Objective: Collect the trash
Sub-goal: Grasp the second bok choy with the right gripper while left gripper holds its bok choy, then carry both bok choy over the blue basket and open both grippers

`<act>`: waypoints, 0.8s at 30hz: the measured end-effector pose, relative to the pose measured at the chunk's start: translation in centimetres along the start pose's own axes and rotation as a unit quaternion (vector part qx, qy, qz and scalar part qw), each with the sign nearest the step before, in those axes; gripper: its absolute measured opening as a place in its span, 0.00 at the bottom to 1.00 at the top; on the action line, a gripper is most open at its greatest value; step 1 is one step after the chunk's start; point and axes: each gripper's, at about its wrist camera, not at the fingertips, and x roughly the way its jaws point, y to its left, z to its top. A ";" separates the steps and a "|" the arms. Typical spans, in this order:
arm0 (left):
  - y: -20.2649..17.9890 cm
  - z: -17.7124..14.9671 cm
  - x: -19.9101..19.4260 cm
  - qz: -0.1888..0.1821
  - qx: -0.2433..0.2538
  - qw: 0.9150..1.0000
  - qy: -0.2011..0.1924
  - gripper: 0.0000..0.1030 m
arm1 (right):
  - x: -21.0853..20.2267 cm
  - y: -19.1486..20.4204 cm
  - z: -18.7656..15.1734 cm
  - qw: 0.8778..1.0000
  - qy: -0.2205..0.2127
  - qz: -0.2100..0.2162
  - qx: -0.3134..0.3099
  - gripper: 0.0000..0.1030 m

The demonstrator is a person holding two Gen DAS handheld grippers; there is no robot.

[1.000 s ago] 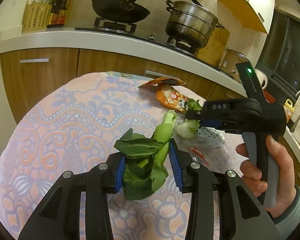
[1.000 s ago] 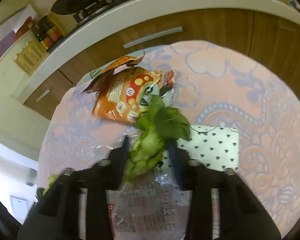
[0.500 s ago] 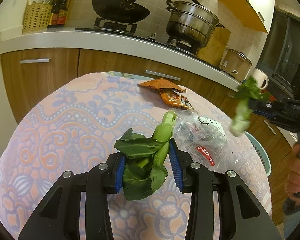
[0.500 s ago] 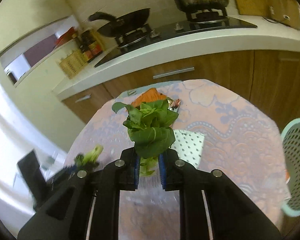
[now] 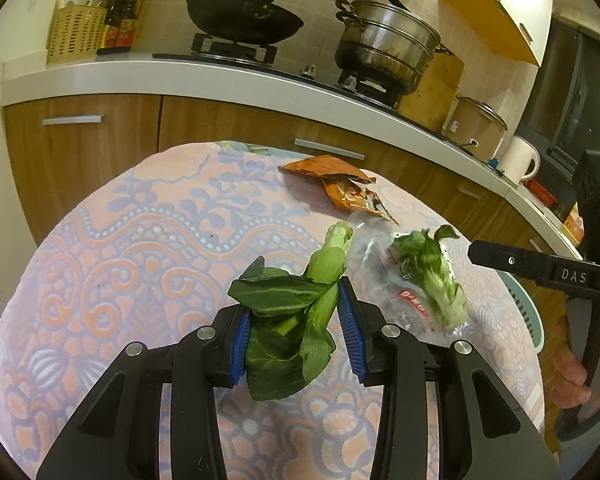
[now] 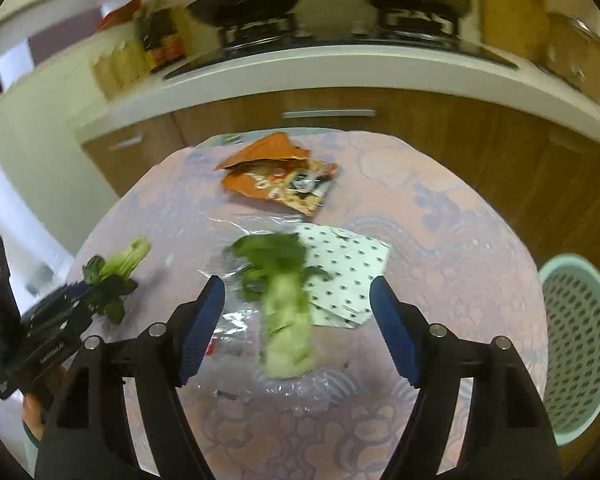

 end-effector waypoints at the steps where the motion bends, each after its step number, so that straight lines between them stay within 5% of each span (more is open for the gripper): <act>1: -0.1 0.0 0.0 0.000 0.002 1.000 0.000 0.36 | 0.0 -0.4 -0.2 1.000 -0.004 0.006 0.008 0.69; 5: 0.0 -0.1 -0.1 0.000 0.002 1.000 -0.002 0.36 | 0.5 0.3 -1.7 1.000 -0.011 -0.006 -0.016 0.68; 7: 0.0 -0.1 0.0 0.000 0.002 1.000 -0.002 0.36 | 1.9 1.2 -2.3 0.999 0.001 -0.015 -0.035 0.58; 9: 0.0 -0.2 0.0 0.000 0.002 1.000 -0.002 0.36 | 3.3 1.6 -2.9 0.999 0.013 -0.022 -0.041 0.35; 11: 0.0 -0.1 0.0 0.000 0.001 1.000 -0.001 0.36 | 4.2 1.5 -3.4 0.999 0.024 -0.026 -0.034 0.27; 18: -0.8 -0.1 -0.4 0.002 0.013 1.000 -0.006 0.36 | 0.2 1.6 -3.8 0.999 -0.030 -0.005 -0.044 0.25; 24: -4.5 0.7 -2.3 -0.031 0.032 0.999 -0.023 0.36 | -4.5 -0.8 -3.5 0.997 -0.074 0.007 -0.027 0.25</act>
